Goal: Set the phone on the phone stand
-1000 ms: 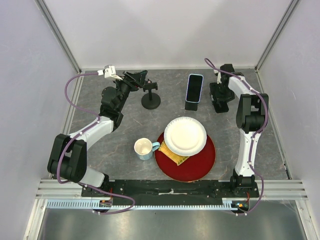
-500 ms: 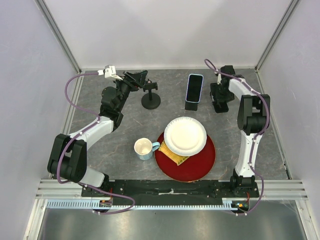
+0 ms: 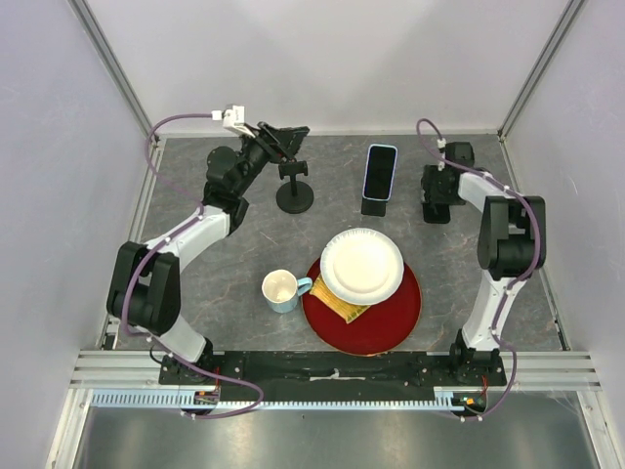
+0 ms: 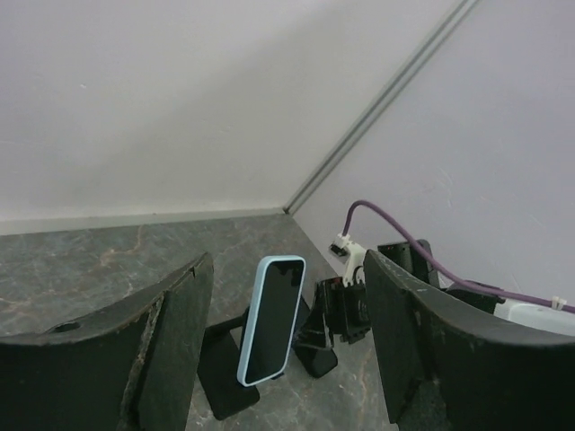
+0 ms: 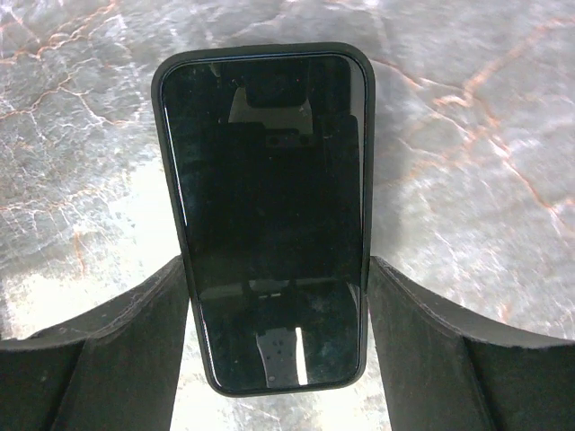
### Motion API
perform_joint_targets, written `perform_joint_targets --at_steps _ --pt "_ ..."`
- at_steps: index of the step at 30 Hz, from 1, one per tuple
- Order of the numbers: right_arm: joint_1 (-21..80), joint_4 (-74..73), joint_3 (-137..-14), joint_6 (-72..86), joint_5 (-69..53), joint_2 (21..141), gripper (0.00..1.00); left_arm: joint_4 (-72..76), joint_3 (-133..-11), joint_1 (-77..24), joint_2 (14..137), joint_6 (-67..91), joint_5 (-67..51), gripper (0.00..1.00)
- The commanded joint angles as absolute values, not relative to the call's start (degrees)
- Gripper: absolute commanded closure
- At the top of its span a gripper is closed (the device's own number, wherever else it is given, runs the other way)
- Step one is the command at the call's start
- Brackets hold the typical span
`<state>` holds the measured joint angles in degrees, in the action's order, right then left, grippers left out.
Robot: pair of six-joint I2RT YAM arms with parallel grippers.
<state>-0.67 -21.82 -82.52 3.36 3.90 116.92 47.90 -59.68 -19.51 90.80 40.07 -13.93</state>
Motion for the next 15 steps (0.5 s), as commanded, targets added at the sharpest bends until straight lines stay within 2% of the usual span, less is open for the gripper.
perform_joint_targets --at_steps 1,8,15 --pt "-5.1 -5.5 -75.9 9.8 -2.0 104.5 1.00 44.7 -66.7 -21.4 93.5 39.5 -21.9 0.27" --pt "-5.4 13.7 -62.6 14.1 -9.6 91.7 1.00 39.8 -74.4 -25.5 98.6 36.1 -27.2 0.27" --pt "-5.3 27.1 -58.6 26.4 -22.7 86.8 1.00 36.3 -80.1 -30.1 101.9 31.7 -28.0 0.27"
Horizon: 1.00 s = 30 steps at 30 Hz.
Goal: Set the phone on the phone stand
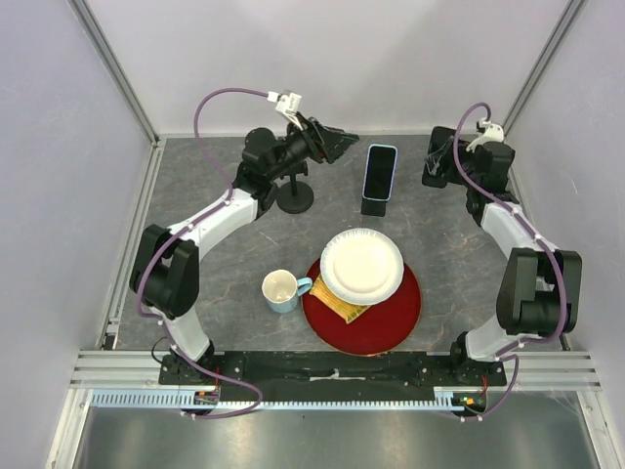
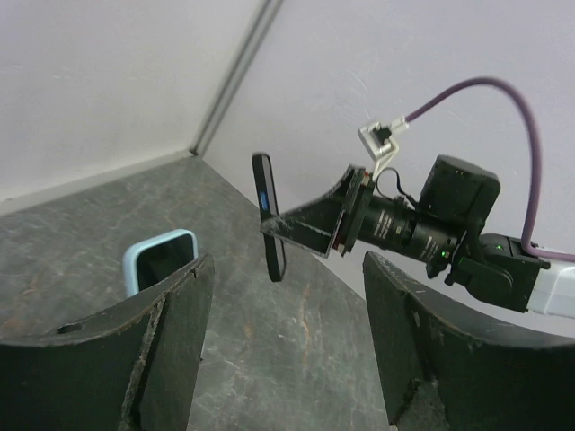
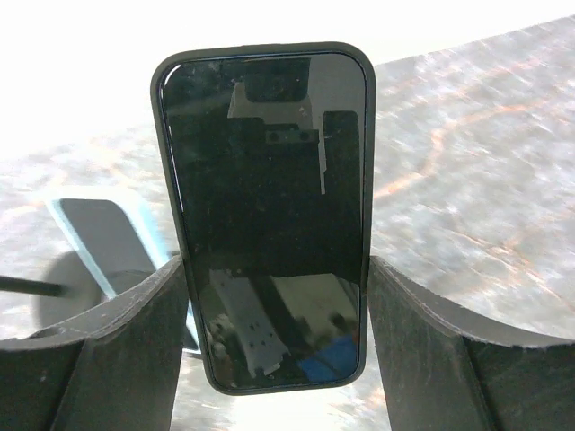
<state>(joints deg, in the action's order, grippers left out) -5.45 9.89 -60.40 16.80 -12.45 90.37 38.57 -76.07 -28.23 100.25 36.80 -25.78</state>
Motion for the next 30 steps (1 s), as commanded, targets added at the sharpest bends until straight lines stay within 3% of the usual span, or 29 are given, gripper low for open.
perform_joint_targets --at_steps 1,7,15,30 --pt "-5.1 28.9 -58.2 29.8 -25.1 86.1 1.00 35.9 -80.4 -30.7 102.2 31.5 -27.9 0.27" --pt "1.2 30.2 -61.9 31.7 -27.9 85.6 1.00 33.8 -81.6 -30.8 102.8 31.1 -27.7 0.27" --pt "8.8 21.7 -65.0 14.7 -27.1 84.8 1.00 28.2 -85.0 -29.9 103.4 31.7 -30.8 0.22" --pt "16.8 20.8 -62.8 0.4 -27.1 82.0 1.00 20.6 -86.9 -27.9 101.2 33.1 -31.9 0.21"
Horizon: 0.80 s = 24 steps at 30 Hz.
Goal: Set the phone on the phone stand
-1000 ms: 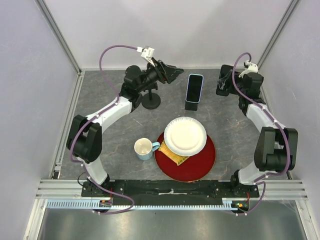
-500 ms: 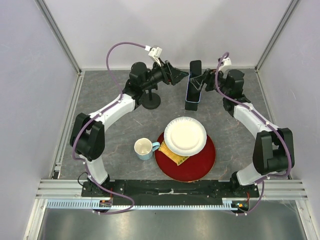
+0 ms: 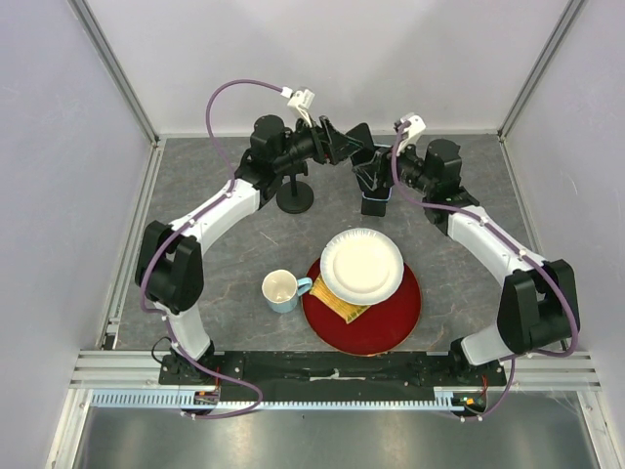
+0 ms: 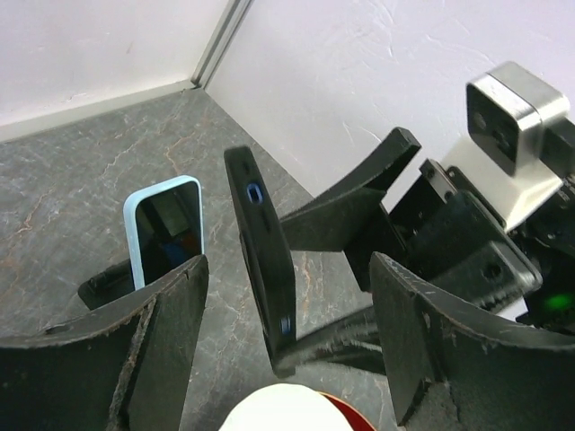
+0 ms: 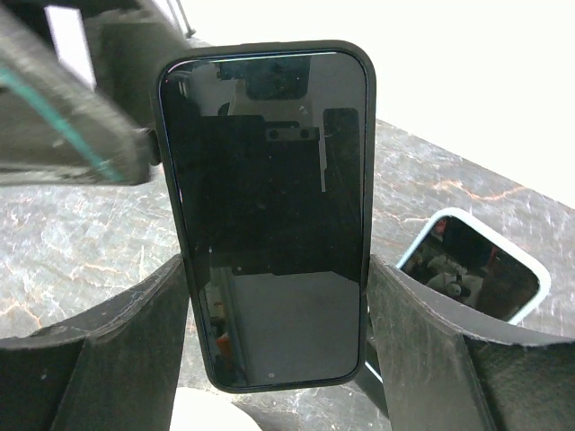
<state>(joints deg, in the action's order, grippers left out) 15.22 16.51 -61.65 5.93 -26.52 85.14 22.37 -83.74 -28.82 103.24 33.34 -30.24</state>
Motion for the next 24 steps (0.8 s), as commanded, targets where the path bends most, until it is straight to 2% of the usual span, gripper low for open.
perform_joint_targets --at_steps 1,8,13,17,20,23,24 --pt "17.0 20.4 -62.9 -0.3 -27.2 82.1 1.00 20.5 -86.9 -27.8 100.9 33.8 -32.3 0.22" --pt "19.9 17.8 -62.8 -6.0 -26.8 80.1 1.00 9.9 -87.6 -27.6 97.7 33.3 -32.8 0.24" --pt "23.2 17.0 -62.6 -9.6 -29.1 77.7 1.00 9.1 -80.3 -27.7 90.2 34.0 -30.9 0.24" --pt "26.4 15.0 -62.9 -11.9 -30.8 75.3 1.00 0.9 -80.3 -27.7 86.8 33.5 -31.5 0.27" --pt "28.6 14.6 -62.9 -12.5 -32.4 73.0 1.00 -1.9 -78.9 -27.7 82.5 34.0 -30.9 0.33" --pt "31.7 14.2 -62.9 -13.1 -31.4 70.8 1.00 -4.5 -76.5 -27.7 77.5 34.9 -30.0 0.54" --pt "32.4 14.1 -63.0 -13.5 -31.2 70.0 1.00 -5.2 -75.3 -27.7 76.4 35.1 -29.7 0.65"
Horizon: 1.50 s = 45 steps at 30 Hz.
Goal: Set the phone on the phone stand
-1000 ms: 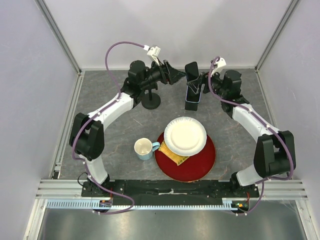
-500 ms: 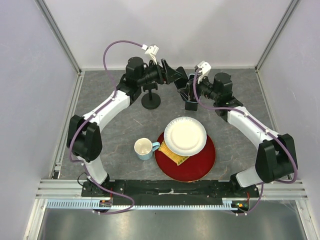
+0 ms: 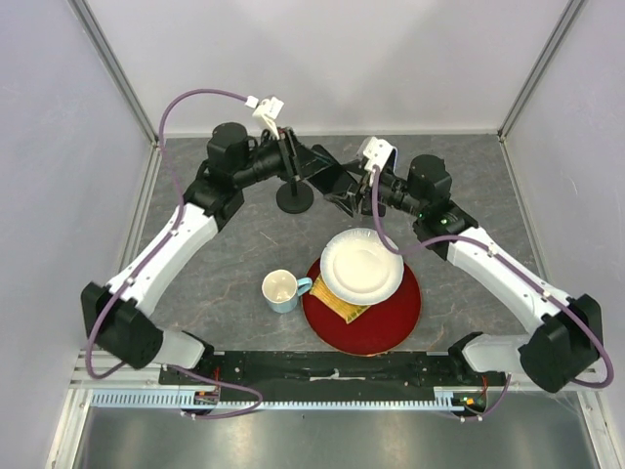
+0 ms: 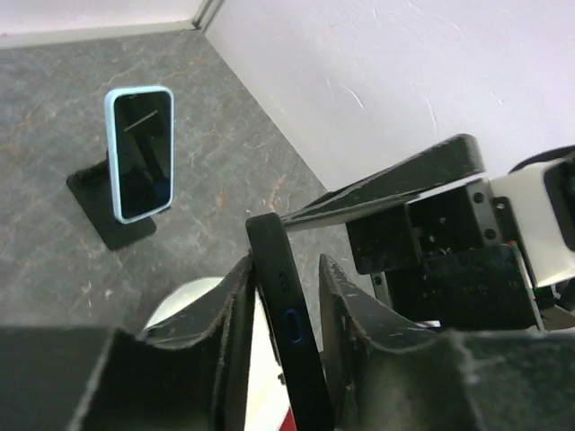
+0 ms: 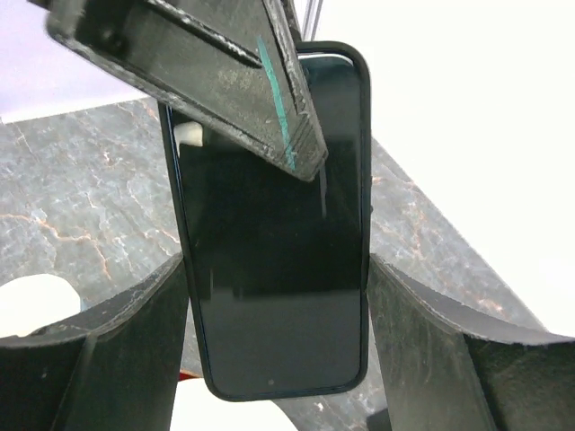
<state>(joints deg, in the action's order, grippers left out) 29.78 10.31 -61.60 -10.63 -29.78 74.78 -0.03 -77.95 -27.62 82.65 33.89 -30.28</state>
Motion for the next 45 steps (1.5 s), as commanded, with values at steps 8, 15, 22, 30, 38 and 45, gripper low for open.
perform_joint_targets --at_steps 8,15,22,30,38,45 --pt "39.3 13.3 -64.5 -13.9 -27.8 69.5 0.88 -16.6 -73.2 -27.7 64.9 33.0 -26.0 0.98" --pt "39.8 9.3 -74.2 -1.3 -24.3 81.3 0.02 -20.0 -67.2 -27.7 48.4 28.0 -3.3 0.98" --pt "39.7 21.5 -79.1 27.6 -33.0 90.4 0.02 -14.9 -61.2 -27.7 32.5 24.9 9.4 0.98" --pt "41.9 66.2 -70.1 62.0 -35.0 92.8 0.02 2.4 -48.8 -27.7 19.3 28.2 11.8 0.98" --pt "44.7 79.7 -69.3 76.4 -30.2 98.9 0.02 12.9 -45.7 -27.7 19.4 32.5 8.4 0.98" --pt "45.8 80.6 -71.2 78.0 -30.3 102.2 0.10 20.6 -43.2 -27.7 20.4 35.2 7.5 0.98"
